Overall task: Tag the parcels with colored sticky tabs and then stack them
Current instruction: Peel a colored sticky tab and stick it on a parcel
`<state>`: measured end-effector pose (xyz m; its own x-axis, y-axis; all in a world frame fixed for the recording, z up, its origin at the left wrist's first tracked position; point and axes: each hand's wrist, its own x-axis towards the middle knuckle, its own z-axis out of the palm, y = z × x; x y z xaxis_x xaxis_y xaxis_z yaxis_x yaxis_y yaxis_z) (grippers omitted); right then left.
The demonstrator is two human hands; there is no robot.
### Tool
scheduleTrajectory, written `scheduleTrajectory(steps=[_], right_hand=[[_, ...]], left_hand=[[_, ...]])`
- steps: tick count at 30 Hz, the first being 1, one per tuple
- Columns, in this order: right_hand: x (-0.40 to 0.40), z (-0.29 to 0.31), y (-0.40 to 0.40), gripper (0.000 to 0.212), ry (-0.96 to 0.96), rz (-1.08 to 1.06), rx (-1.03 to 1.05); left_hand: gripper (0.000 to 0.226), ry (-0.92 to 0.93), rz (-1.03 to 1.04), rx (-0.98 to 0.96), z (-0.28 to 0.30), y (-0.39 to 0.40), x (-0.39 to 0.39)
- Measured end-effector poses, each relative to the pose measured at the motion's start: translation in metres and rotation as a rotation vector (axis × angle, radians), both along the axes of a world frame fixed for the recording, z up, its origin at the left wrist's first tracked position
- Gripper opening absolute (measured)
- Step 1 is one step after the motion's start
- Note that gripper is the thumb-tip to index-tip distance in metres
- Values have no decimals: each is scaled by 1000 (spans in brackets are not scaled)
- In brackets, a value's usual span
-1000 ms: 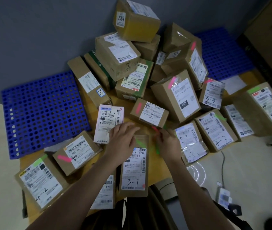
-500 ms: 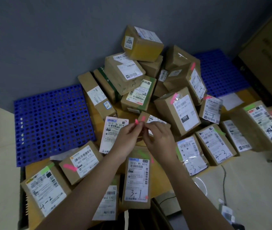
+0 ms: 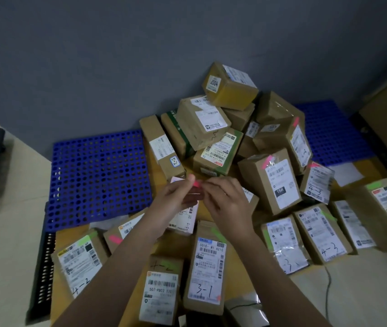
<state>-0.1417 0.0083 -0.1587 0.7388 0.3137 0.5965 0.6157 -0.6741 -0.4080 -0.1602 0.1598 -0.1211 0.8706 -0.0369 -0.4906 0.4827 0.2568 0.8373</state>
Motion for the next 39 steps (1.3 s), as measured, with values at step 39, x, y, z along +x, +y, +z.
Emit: scheduleTrajectory(steps=[39], right_hand=[[26, 24, 35, 20, 333, 233, 51]], left_hand=[[15, 53, 201, 10, 16, 29, 5]])
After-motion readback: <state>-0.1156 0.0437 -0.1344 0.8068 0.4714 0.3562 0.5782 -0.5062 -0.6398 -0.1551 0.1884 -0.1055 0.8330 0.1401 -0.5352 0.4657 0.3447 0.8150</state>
